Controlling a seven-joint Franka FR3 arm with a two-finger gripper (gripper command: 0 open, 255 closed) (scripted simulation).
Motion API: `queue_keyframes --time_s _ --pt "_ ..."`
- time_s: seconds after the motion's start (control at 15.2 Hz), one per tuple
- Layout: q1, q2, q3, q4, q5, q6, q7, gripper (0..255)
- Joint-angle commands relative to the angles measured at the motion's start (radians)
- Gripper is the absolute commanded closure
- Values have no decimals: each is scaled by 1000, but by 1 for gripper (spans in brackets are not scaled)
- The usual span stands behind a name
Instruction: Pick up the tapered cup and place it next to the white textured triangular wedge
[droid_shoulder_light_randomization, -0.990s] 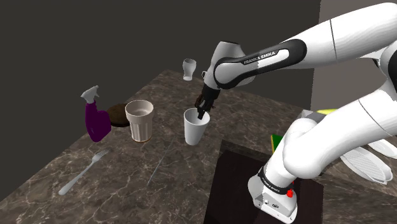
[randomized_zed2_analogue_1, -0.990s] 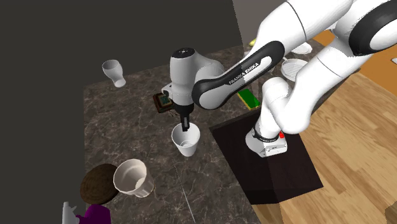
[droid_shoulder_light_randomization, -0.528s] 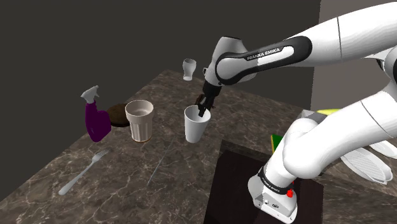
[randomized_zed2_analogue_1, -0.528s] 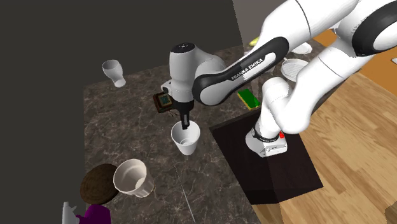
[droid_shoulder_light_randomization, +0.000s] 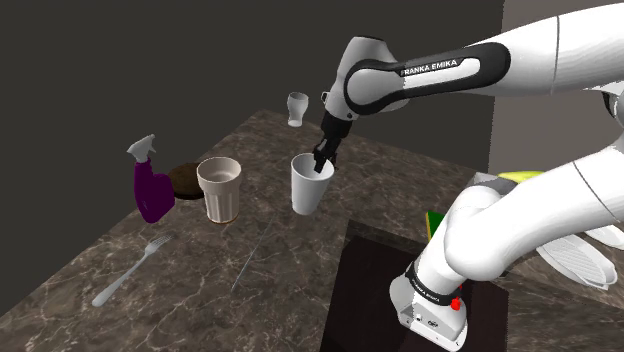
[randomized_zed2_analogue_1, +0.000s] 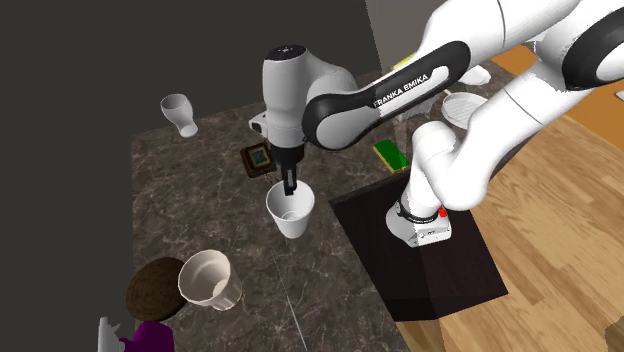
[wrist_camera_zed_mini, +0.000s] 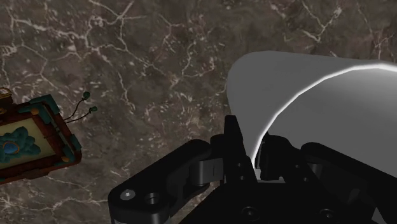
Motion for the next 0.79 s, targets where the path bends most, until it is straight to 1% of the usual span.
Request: queue_keyframes --time_s 0.0,0.73 --pt "-1 -10 1 19 -3 -29 6 255" --pt "-4 -48 5 140 -14 -186 31 255"
